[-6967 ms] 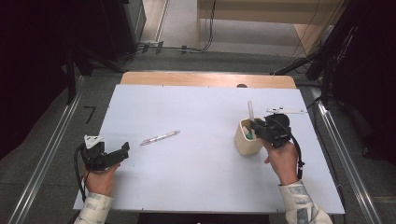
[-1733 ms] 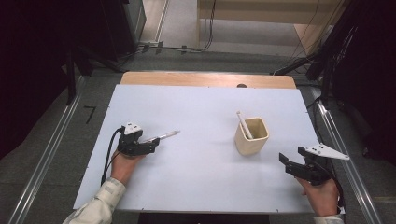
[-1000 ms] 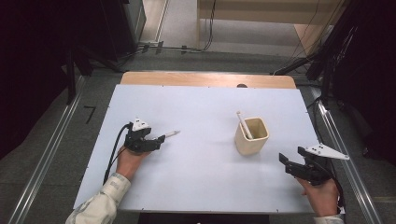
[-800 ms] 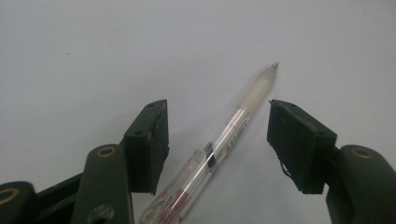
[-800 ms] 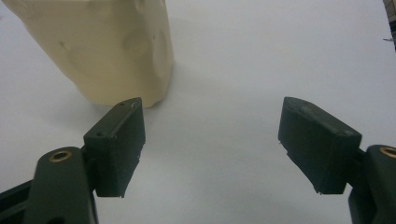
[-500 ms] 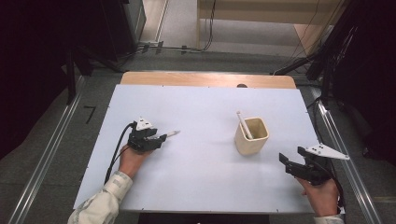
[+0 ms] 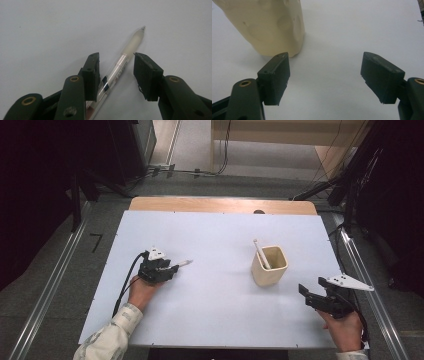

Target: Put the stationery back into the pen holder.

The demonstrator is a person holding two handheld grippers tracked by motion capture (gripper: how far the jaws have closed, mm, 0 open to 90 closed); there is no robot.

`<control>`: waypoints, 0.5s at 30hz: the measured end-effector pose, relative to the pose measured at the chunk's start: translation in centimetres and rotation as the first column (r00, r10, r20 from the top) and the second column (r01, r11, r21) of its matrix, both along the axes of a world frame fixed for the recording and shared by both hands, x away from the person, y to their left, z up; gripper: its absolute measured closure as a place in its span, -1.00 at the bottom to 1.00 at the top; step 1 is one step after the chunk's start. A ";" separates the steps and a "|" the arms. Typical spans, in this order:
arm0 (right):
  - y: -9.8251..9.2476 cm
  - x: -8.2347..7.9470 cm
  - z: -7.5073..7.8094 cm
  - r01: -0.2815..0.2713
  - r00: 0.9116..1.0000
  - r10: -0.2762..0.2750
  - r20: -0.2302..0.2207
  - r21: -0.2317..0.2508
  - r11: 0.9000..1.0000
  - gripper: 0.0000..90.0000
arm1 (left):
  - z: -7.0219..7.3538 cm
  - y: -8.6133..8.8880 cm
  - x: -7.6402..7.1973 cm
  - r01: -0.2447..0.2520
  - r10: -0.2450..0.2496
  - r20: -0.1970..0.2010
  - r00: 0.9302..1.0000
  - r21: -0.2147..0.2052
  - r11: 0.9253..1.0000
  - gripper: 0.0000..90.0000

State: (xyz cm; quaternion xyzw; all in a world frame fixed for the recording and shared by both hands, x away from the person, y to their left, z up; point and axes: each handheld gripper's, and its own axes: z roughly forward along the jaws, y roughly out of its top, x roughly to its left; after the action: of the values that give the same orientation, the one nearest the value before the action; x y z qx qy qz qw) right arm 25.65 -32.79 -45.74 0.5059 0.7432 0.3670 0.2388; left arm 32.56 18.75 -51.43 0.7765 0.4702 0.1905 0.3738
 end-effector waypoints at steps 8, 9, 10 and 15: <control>0.0 0.0 0.0 0.001 1.000 -0.001 -0.005 0.002 1.000 -0.51 | 0.0 -0.1 -0.2 0.004 -0.004 0.002 1.000 0.026 1.000 0.50; 0.0 0.0 0.0 0.001 1.000 -0.001 -0.005 0.001 1.000 -0.51 | 0.0 -0.1 -0.2 0.007 -0.007 0.004 1.000 0.027 1.000 0.51; 0.0 0.0 0.0 0.000 1.000 0.000 -0.003 -0.001 1.000 -0.51 | 0.0 -0.1 -0.2 0.006 -0.006 0.004 1.000 0.027 1.000 0.52; 0.0 0.0 -0.1 0.002 1.000 -0.002 -0.005 0.000 1.000 -0.51 | 0.0 -0.4 -0.4 0.026 -0.027 0.001 1.000 0.037 0.999 0.59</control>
State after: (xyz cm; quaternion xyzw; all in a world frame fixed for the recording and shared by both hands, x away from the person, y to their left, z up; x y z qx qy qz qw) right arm 25.68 -32.76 -45.79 0.5075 0.7434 0.3654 0.2374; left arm 32.17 18.37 -51.39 0.7893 0.4560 0.1947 0.3621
